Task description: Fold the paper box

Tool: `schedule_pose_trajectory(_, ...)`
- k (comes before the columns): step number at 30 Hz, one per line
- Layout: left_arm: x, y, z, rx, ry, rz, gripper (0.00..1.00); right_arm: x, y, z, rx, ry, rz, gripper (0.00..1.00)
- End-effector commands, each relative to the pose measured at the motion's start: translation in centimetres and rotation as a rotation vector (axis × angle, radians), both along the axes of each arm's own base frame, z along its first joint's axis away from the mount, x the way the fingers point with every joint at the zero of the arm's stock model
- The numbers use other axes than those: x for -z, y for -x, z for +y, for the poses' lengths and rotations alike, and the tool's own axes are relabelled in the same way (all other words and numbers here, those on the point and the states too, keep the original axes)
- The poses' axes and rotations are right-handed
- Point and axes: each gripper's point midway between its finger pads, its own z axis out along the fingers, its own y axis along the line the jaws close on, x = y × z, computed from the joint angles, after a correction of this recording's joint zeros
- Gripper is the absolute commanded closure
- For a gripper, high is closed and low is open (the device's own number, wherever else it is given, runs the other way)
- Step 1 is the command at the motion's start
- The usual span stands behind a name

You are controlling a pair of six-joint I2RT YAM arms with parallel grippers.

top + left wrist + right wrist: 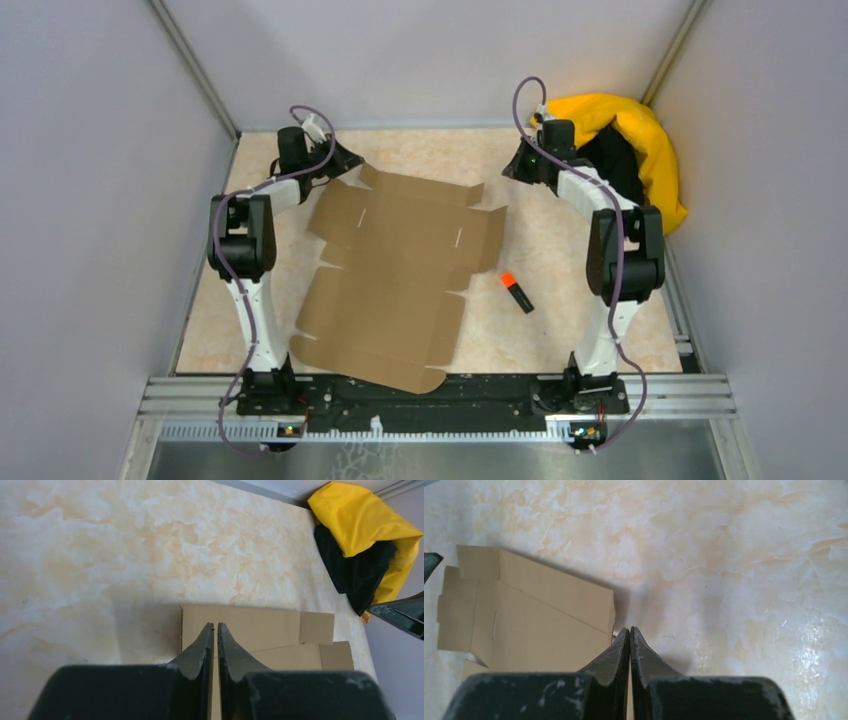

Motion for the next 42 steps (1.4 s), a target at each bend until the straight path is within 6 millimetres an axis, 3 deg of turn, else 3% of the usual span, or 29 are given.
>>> schedule_pose_trajectory(1, -0.8, -0.9, 0.9, -0.030, -0.040, -0.022, 0.90, 1.7, -0.6, 0.5, -0.019, 0.077, 0.060, 1.00)
schedule_pose_trajectory(7, -1.4, -1.0, 2.0, -0.081, -0.094, -0.040, 0.92, 3.8, -0.5, 1.9, -0.033, 0.090, 0.102, 1.00)
schedule_pose_trajectory(15, 2.0, -2.1, 3.3, -0.140, -0.165, 0.067, 0.96, 5.0, -0.8, 4.2, -0.069, 0.073, 0.123, 1.00)
schedule_pose_trajectory(27, 5.3, -2.5, 1.7, -0.105, -0.215, 0.106, 0.95, 4.4, -1.7, 7.5, -0.117, 0.065, 0.108, 1.00)
schedule_pose_trajectory(33, 5.2, -2.2, 0.9, -0.087, -0.218, 0.102, 0.95, 4.0, -2.2, 8.9, -0.139, 0.065, 0.099, 1.00)
schedule_pose_trajectory(42, 4.3, -1.9, -1.9, -0.060, -0.253, 0.078, 0.95, 4.4, -2.6, 10.7, -0.166, 0.066, 0.105, 1.00)
